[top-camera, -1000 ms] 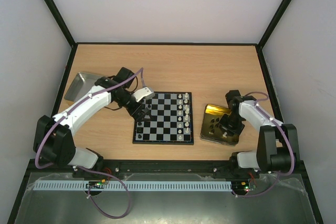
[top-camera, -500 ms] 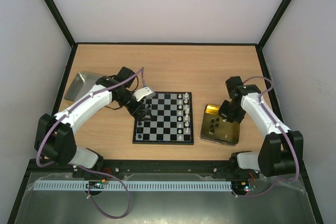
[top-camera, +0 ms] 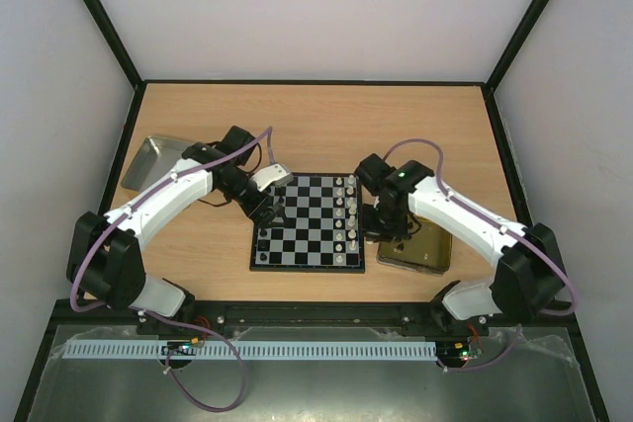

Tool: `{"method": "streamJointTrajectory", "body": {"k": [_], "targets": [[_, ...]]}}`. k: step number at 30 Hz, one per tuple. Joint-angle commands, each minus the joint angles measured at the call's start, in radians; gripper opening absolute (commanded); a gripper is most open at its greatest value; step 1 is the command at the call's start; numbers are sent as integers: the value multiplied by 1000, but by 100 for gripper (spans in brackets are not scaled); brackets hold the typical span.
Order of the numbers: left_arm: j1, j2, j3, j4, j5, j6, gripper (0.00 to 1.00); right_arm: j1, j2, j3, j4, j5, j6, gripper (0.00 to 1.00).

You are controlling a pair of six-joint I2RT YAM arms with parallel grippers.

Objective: Set up the chess pieces on the board
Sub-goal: Place the chess piece on the chessboard.

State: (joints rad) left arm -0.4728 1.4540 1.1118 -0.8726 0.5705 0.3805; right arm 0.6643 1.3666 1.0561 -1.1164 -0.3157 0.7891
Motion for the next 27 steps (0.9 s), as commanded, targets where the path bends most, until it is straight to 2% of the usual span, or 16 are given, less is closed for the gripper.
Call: {"method": "streamJointTrajectory", "body": {"k": [1, 16, 27], "targets": [[-6, 2, 21, 4, -14, -7, 99, 37, 63, -33, 63, -46, 24, 4], [-6, -12, 6, 14, -33, -14, 99, 92, 185, -89, 153, -79, -22, 4], [-6, -9, 3, 14, -30, -12, 99, 102, 213, -104, 183, -97, -30, 4]]}}
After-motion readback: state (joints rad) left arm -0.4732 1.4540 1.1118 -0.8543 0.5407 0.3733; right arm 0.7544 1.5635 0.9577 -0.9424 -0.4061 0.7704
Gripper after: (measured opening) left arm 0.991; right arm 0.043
